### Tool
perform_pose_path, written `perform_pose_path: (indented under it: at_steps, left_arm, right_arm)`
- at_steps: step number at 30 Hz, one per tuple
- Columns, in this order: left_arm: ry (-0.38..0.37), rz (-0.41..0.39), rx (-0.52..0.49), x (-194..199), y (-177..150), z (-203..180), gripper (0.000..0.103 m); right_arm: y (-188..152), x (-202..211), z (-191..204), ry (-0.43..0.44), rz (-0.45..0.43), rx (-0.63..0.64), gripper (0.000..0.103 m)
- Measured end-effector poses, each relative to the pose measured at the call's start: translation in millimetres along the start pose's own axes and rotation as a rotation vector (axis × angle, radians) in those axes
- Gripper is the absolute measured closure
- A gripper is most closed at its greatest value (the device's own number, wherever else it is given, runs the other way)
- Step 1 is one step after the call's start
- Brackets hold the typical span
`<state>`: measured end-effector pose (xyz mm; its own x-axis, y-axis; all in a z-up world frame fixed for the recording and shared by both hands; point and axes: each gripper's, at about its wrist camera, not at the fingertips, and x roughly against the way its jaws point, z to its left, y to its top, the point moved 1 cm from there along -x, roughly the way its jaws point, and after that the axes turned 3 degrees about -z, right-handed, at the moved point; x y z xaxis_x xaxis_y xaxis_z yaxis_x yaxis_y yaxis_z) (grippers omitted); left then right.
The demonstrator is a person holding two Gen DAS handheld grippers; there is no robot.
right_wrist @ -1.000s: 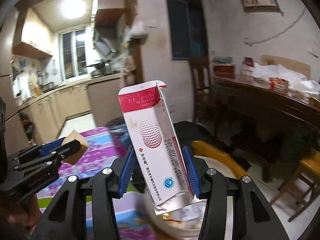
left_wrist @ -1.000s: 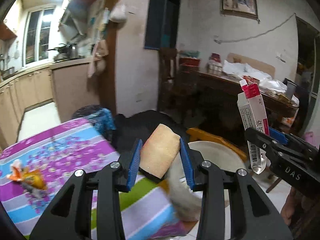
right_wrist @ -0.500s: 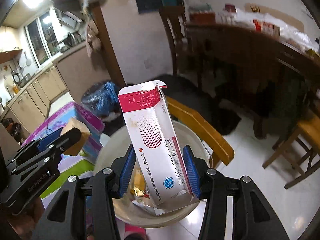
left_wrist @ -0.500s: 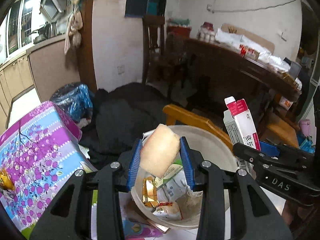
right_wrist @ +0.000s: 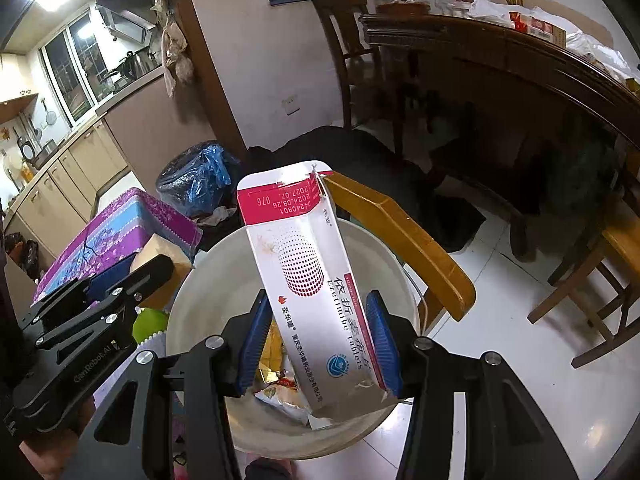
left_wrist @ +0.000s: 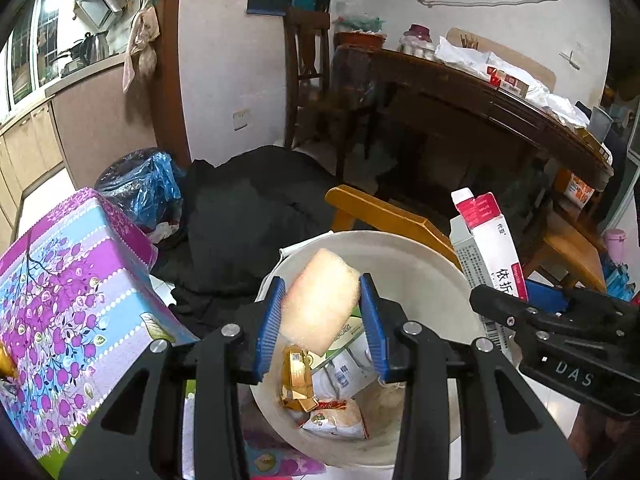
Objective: Collect trash
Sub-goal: 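Open both tools to drop the tan square and medicine box into the bucket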
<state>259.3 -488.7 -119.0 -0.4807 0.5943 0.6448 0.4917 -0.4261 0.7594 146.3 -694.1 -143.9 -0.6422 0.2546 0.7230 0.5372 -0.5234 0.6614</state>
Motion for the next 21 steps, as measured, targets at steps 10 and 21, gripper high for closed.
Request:
perform_pose_path:
  at_steps: [10, 21]
  left_arm:
    - [-0.001, 0.001, -0.005, -0.2, 0.4, -3.1, 0.067]
    - [0.011, 0.011, -0.007, -4.2, -2.3, -4.2, 0.067]
  right_arm:
    - [-0.2, 0.1, -0.2, 0.002, 0.0, -0.002, 0.053]
    - [-1.8, -4.2, 1.3, 0.004, 0.004, 0.003, 0.052]
